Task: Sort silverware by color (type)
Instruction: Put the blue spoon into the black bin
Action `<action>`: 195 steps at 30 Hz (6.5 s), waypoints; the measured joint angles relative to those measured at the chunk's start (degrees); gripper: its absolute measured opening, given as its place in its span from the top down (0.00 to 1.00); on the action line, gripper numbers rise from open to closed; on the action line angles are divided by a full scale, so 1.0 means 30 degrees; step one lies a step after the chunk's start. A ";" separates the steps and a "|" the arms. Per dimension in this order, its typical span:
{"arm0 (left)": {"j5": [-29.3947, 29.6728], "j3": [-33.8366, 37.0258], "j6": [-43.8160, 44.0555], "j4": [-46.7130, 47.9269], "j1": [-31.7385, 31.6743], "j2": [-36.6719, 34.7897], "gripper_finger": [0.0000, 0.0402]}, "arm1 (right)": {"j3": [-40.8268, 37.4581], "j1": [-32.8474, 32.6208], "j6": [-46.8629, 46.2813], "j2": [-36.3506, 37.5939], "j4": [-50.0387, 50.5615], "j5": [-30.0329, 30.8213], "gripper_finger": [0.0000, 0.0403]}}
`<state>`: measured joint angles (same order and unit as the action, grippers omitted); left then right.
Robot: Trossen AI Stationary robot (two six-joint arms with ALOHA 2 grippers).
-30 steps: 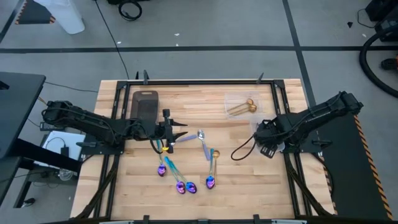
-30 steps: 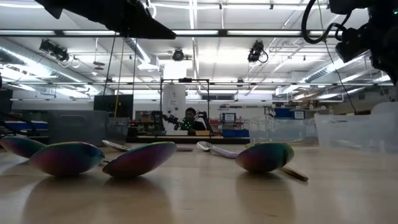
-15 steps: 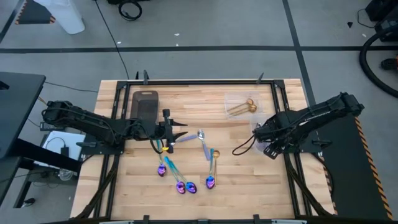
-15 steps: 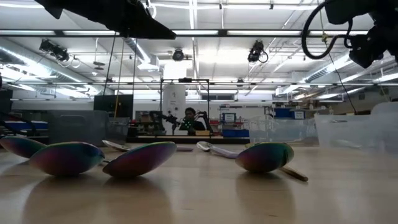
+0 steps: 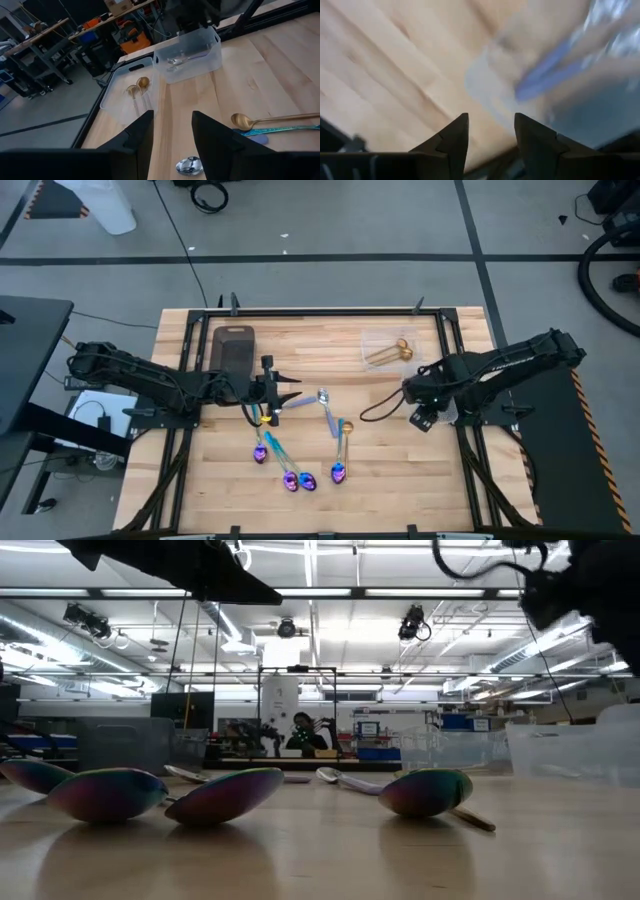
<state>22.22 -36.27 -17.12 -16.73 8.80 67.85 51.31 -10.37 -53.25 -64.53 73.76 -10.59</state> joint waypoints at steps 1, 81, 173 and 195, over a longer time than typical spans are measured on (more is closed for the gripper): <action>0.0000 0.0000 0.0003 0.0018 0.0000 0.0000 0.65 | 0.0329 0.0035 0.0212 0.0000 -0.0260 0.0704 0.58; -0.5011 -0.7985 1.1181 2.0877 0.5502 0.8087 0.65 | -0.0569 0.1856 1.3664 -0.1362 -2.3387 1.0506 0.58; -0.5402 -0.3245 -0.6528 1.8786 0.3298 0.8072 0.65 | -0.0569 0.1820 1.3812 -0.1370 -2.3563 0.9989 0.58; -0.5722 -0.3164 -0.5064 1.8899 0.4159 0.8080 0.96 | -0.0569 0.1820 1.3812 -0.1370 -2.3396 0.9996 0.58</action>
<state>5.05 -45.76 -32.32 39.97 21.27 92.09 49.60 -4.91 -11.81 -68.64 3.57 19.40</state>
